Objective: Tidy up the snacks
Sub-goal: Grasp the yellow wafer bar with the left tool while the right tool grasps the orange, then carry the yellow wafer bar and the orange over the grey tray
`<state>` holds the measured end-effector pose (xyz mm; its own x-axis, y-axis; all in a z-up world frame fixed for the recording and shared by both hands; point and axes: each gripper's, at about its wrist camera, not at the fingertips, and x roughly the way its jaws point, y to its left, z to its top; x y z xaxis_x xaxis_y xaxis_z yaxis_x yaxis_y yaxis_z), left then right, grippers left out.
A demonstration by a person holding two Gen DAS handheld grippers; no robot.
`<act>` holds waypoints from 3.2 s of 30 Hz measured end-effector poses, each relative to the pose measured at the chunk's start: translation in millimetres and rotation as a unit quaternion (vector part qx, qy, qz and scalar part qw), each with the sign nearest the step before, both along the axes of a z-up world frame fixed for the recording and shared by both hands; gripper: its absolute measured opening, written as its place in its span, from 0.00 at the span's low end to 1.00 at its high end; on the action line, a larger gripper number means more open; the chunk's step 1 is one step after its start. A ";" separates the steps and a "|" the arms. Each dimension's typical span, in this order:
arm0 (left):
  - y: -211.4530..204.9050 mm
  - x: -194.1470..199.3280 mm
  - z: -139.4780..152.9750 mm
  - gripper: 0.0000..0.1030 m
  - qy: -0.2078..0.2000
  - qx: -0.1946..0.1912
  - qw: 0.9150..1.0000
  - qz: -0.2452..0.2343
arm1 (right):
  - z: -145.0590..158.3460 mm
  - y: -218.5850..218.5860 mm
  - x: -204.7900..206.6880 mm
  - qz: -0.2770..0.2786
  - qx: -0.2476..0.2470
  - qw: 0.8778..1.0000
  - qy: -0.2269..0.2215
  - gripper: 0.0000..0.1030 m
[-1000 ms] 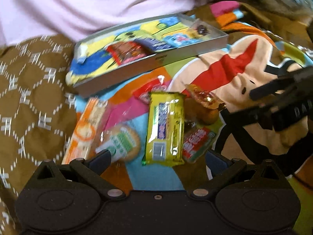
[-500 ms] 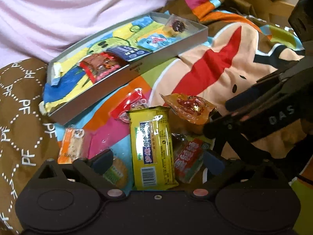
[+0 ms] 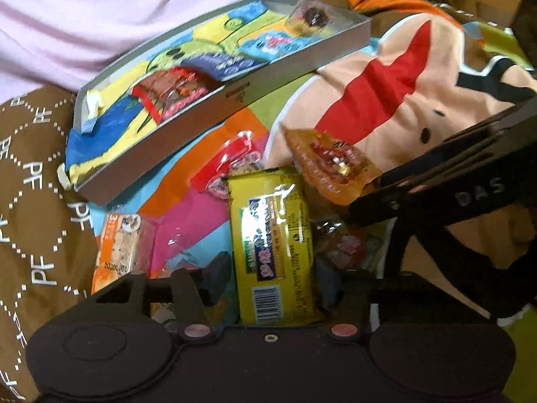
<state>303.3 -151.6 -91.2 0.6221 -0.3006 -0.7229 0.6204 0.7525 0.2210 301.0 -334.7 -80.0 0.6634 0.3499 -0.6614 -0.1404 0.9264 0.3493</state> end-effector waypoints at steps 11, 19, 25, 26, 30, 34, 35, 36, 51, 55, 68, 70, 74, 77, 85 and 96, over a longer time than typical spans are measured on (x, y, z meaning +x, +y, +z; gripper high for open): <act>-0.6 6.5 -1.7 0.49 0.018 -0.021 0.999 0.040 | -6.1 -1.7 8.9 -0.002 0.033 0.999 -0.001 0.47; -0.2 7.1 0.5 0.49 0.033 -0.024 0.997 0.064 | -4.1 8.6 9.6 0.008 0.001 1.000 0.009 0.38; 1.3 2.3 4.4 0.49 0.049 -0.024 0.996 0.075 | 1.0 12.0 6.2 0.020 -0.022 0.999 0.033 0.37; 2.0 1.1 5.0 0.49 0.050 -0.023 0.996 0.075 | 2.1 12.7 5.4 0.022 -0.025 0.999 0.036 0.37; 3.7 -5.5 9.6 0.49 0.051 -0.019 0.995 0.079 | 4.8 16.5 0.4 0.031 -0.035 0.998 0.041 0.37; 7.7 -12.1 13.3 0.48 0.064 -0.025 0.994 0.089 | 7.2 17.4 -8.3 0.042 -0.029 0.998 0.044 0.37; 9.3 -14.3 13.4 0.48 0.070 -0.028 0.993 0.093 | 7.8 18.6 -11.3 0.047 -0.028 0.998 0.044 0.37; 10.5 -16.4 13.1 0.48 0.075 -0.030 0.992 0.097 | 8.1 19.0 -13.6 0.051 -0.027 0.997 0.045 0.37; 24.5 -35.5 9.1 0.50 0.106 -0.026 0.988 0.109 | 21.5 21.1 -37.6 0.065 -0.038 0.997 0.031 0.38; 23.2 -26.0 6.5 0.54 0.114 -0.041 0.985 0.121 | 22.4 21.3 -39.4 0.063 -0.041 0.997 0.029 0.38; 25.4 -15.2 2.3 0.48 0.135 -0.055 0.980 0.135 | 27.0 23.6 -40.5 0.062 -0.051 0.997 0.006 0.38; 25.2 -17.8 4.3 0.48 0.129 -0.053 0.981 0.135 | 29.1 24.6 -42.1 0.063 -0.058 0.996 -0.004 0.38; 27.5 -28.2 15.5 0.48 0.100 -0.076 0.984 0.127 | 33.8 26.9 -45.9 0.057 -0.079 0.995 -0.032 0.38; 29.5 -32.8 25.5 0.48 0.076 -0.097 0.984 0.131 | 38.3 25.8 -48.6 0.044 -0.089 0.993 -0.059 0.38; 23.7 -27.7 53.5 0.48 0.007 -0.128 0.980 0.152 | 47.2 18.9 -45.0 -0.014 -0.099 0.986 -0.135 0.38; 14.6 18.1 92.1 0.49 -0.070 -0.181 0.957 0.214 | 46.0 10.9 -27.7 -0.076 -0.123 0.960 -0.241 0.38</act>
<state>321.4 -137.0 0.9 0.8275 -0.2112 -0.5202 0.2212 0.9742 -0.0436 273.3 -323.8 -33.9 0.9440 0.0977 -0.3150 -0.0880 0.9951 0.0449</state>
